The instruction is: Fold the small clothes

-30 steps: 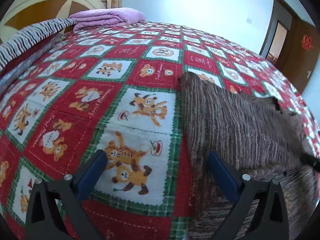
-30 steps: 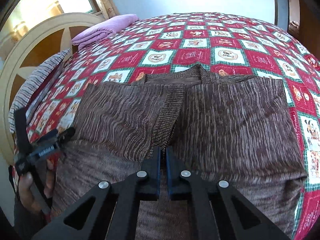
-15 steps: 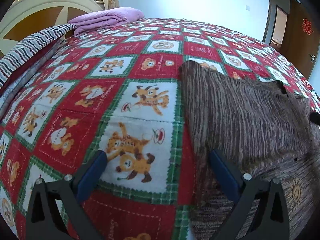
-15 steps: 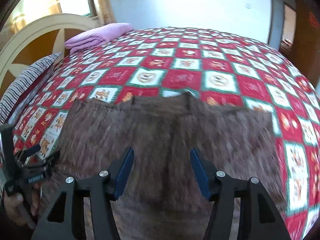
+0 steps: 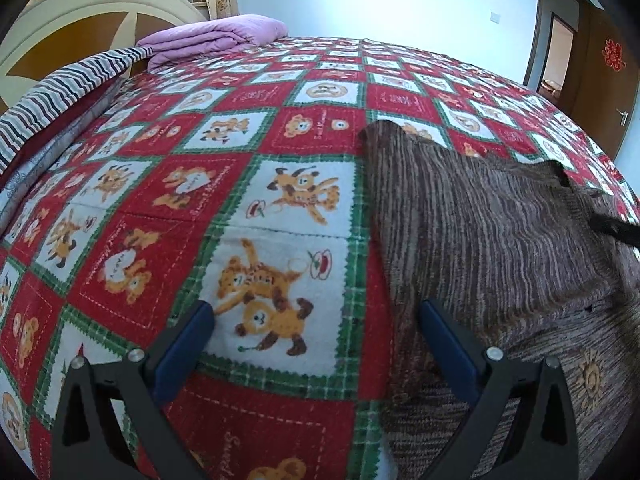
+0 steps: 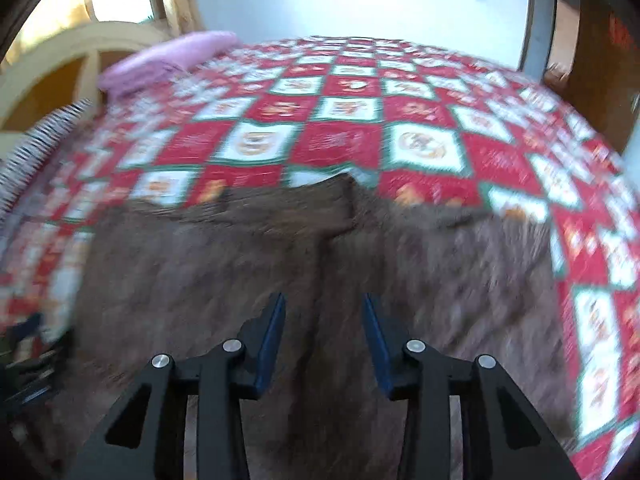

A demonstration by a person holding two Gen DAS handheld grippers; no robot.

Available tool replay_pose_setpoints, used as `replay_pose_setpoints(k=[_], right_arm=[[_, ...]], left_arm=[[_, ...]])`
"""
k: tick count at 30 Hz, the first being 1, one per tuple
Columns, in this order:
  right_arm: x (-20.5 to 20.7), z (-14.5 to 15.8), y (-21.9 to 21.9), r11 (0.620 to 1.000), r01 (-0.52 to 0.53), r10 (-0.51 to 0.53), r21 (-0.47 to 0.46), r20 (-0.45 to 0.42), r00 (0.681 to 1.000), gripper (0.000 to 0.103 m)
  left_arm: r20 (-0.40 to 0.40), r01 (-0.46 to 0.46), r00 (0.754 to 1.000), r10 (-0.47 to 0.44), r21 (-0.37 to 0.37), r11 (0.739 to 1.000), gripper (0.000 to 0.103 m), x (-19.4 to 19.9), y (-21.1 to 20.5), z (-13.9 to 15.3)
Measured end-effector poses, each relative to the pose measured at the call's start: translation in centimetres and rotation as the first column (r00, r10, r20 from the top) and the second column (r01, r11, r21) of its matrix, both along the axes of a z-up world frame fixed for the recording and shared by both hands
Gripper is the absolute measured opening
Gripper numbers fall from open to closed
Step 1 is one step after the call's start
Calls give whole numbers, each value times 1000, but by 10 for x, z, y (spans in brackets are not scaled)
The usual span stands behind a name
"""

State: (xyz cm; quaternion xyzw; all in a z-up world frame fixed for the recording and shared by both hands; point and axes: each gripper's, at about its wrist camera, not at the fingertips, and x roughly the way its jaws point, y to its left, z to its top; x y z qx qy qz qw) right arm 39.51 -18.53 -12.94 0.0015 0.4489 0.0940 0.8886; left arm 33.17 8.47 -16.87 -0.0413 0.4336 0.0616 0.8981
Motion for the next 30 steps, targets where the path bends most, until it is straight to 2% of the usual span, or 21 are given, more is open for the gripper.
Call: replay_pose_setpoints(k=[1, 3, 6, 10, 14, 18, 23, 26, 27, 30], right_arm=[[-11, -3, 1, 999, -35, 36, 42, -20, 999, 41], [-25, -16, 5, 998, -61, 62, 15, -49, 997, 41], [-43, -20, 6, 997, -78, 78, -18, -3, 997, 40], [-45, -25, 5, 997, -76, 76, -22, 29, 997, 41], [-47, -22, -1, 999, -39, 38, 31, 28, 999, 41], [-54, -24, -3, 998, -32, 30, 52, 47, 998, 42], [-64, -20, -1, 998, -52, 50, 26, 58, 997, 44], [-70, -7, -16, 996, -37, 30, 80, 83, 996, 44], [-70, 0, -23, 997, -26, 18, 79, 106, 994, 44], [-62, 19, -46, 999, 37, -35, -11, 174, 984, 45]], left_arm=[[1, 0, 1000, 0, 3, 1000, 103, 0, 0, 0], [2, 0, 1000, 0, 6, 1000, 103, 0, -1, 0], [8, -1, 1000, 1, -2, 1000, 103, -2, 0, 1], [6, -1, 1000, 1, 6, 1000, 103, -1, -1, 1], [3, -10, 1000, 10, 0, 1000, 103, -3, 1, 1], [7, -29, 1000, 29, 27, 999, 103, -7, 0, 2], [6, -42, 999, 42, 7, 999, 103, -9, 4, 2], [5, -44, 999, 44, -61, 997, 103, -11, 15, 8], [8, -55, 998, 56, -60, 997, 103, -9, 18, 12], [68, -73, 995, 70, 54, 996, 103, 0, 13, 33]])
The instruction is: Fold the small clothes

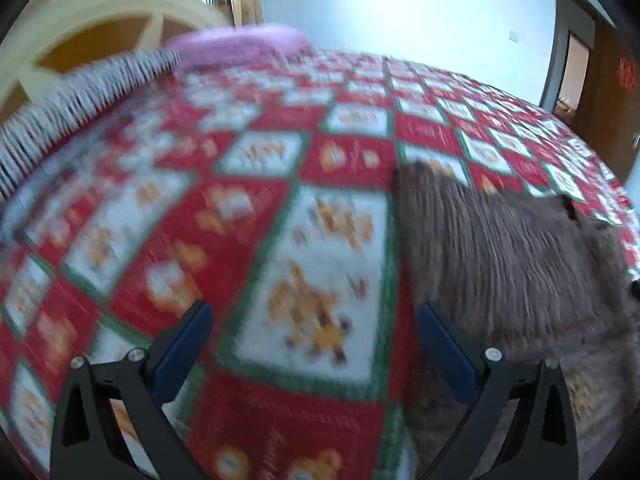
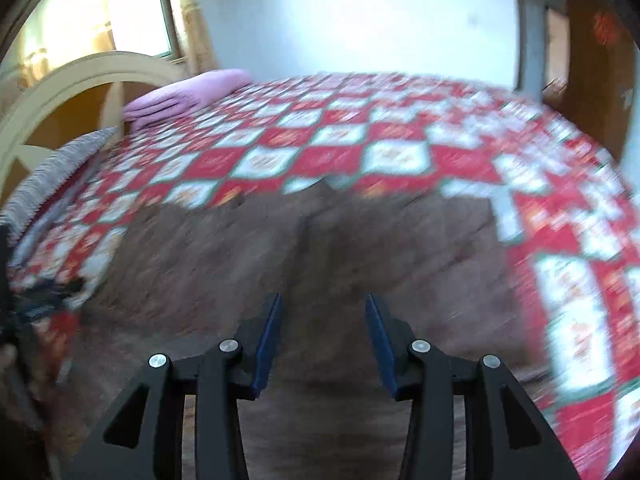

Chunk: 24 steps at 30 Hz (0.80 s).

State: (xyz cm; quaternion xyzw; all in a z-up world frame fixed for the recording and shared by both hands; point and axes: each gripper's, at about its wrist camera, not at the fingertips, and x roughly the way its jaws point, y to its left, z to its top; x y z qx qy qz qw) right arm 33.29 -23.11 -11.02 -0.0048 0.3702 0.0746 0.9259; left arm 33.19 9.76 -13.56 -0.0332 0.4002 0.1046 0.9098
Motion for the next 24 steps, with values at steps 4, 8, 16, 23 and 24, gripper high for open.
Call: replay_pose_setpoints(k=[4, 8, 16, 23, 24], right_arm=[[30, 1, -41, 986, 131, -136, -108, -44, 990, 45], [39, -25, -75, 976, 174, -192, -128, -136, 972, 45], [35, -34, -128, 971, 240, -238, -6, -159, 958, 49], [6, -20, -118, 981, 188, -183, 42, -116, 976, 52], [-2, -16, -116, 982, 178, -171, 56, -113, 979, 53]], left_arm=[[1, 60, 998, -60, 103, 993, 103, 28, -24, 10], [-89, 68, 995, -50, 215, 974, 103, 53, -41, -18], [-57, 22, 998, -9, 231, 973, 103, 39, -32, -27], [-38, 45, 999, -37, 230, 972, 103, 20, -39, -14], [-41, 48, 998, -40, 200, 979, 103, 14, -38, -12]])
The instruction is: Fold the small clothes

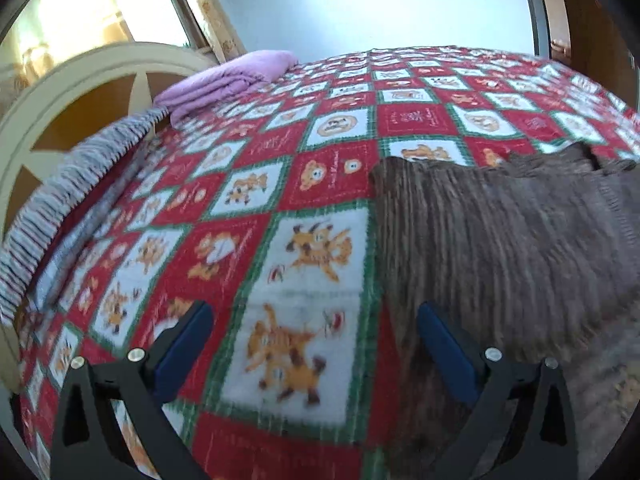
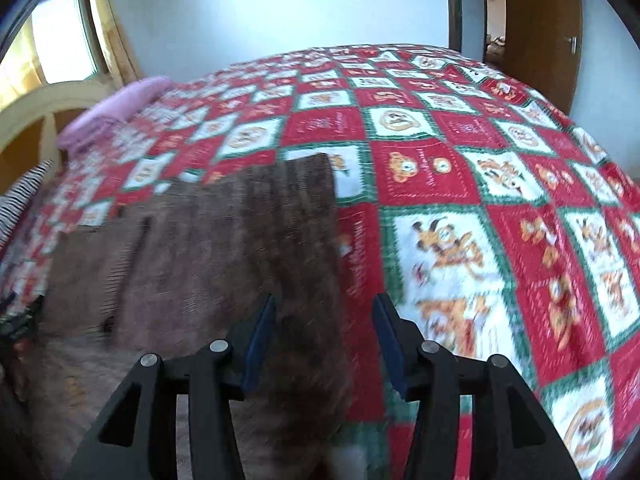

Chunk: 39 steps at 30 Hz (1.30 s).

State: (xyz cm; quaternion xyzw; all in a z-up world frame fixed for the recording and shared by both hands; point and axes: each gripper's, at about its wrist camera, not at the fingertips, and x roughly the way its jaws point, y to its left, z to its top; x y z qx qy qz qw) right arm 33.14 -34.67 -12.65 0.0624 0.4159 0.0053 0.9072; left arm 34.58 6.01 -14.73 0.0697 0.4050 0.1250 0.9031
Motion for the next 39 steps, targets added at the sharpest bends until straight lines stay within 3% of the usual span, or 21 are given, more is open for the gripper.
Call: replay_pose_setpoints(k=[14, 39], right_arm=[[-69, 14, 42, 992, -119, 119, -46, 13, 993, 55], [-146, 3, 50, 985, -172, 171, -24, -55, 984, 56]], left_arm=[[91, 120, 989, -115, -62, 991, 103, -79, -25, 36], [64, 163, 985, -158, -92, 982, 103, -151, -36, 39]])
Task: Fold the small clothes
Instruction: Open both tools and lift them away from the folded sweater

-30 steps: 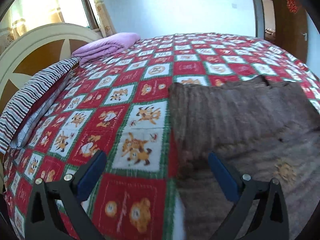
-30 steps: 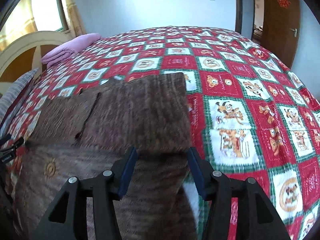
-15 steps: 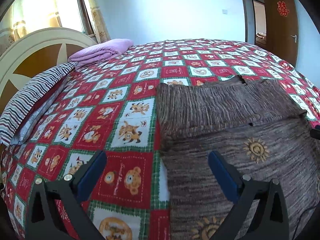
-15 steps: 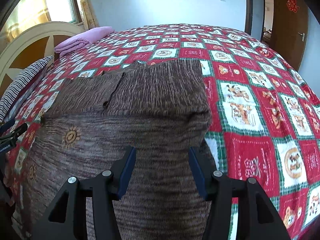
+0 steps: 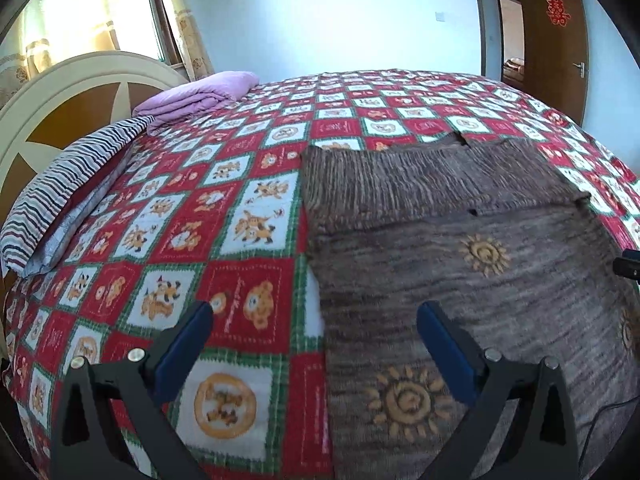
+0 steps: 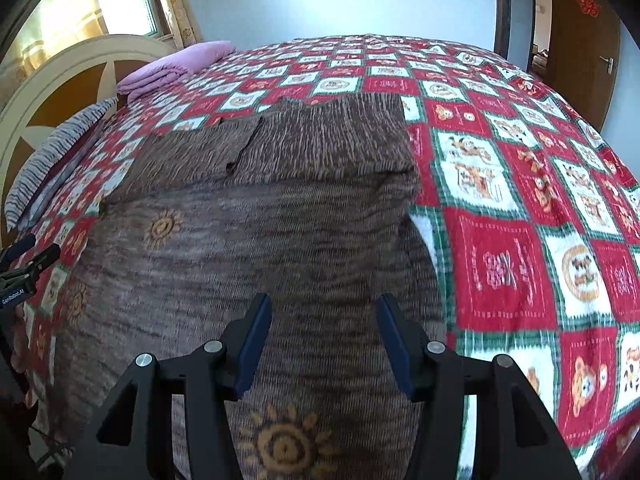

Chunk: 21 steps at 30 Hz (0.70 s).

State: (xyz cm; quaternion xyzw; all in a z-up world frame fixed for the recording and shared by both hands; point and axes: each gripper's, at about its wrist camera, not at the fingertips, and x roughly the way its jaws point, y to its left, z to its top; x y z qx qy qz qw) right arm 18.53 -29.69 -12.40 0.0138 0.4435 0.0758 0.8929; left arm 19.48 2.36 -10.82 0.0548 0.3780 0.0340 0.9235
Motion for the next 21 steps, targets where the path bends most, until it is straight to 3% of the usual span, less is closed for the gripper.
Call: replay_pose_setpoints(k=[11, 21], right_arm=[[-40, -8, 4, 999, -30, 29, -30, -49, 998, 56], [-79, -17, 12, 997, -70, 66, -45, -83, 994, 56]], left_arm=[[-34, 33, 999, -32, 14, 999, 103, -37, 2, -12], [-131, 73, 988, -81, -64, 995, 103, -86, 9, -31]])
